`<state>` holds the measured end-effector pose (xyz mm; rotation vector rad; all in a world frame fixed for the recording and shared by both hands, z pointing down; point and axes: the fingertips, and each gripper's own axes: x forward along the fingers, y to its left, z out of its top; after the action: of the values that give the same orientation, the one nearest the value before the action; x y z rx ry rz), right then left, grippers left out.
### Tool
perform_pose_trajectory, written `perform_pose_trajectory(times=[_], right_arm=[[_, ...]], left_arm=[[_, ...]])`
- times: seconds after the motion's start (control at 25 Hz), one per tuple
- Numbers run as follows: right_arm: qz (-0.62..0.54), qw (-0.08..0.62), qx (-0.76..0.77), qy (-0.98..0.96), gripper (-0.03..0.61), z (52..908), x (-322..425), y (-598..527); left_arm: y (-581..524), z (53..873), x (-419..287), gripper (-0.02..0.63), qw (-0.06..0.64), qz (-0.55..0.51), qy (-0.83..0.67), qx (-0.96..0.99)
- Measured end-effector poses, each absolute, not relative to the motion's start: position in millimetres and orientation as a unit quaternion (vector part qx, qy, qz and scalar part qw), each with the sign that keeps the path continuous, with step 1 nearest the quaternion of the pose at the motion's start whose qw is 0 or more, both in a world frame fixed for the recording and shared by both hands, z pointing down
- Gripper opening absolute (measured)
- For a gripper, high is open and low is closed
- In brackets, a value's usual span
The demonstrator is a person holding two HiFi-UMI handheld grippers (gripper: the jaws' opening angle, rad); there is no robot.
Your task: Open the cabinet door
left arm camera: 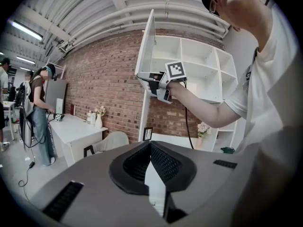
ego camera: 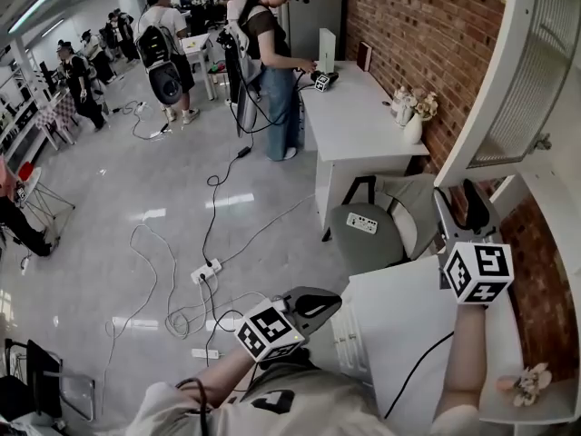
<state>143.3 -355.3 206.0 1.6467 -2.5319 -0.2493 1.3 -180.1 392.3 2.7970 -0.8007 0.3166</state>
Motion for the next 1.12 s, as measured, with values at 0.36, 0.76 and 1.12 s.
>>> perform_pose_trajectory(times=[0.36, 0.76, 1.12], right_arm=[[-0.077, 0.038, 0.540, -0.837, 0.247, 199, 143, -374], [-0.082, 0.044, 0.540, -0.837, 0.247, 191, 137, -361], [-0.062, 0.069, 0.539, -0.837, 0.225, 202, 131, -365]], left_arm=[[-197, 400, -12, 0.017, 0.112, 0.111, -0.287, 0.945], [-206, 388, -17, 0.017, 0.096, 0.102, -0.271, 0.952], [-243, 382, -49, 0.017, 0.095, 0.089, -0.289, 0.948]])
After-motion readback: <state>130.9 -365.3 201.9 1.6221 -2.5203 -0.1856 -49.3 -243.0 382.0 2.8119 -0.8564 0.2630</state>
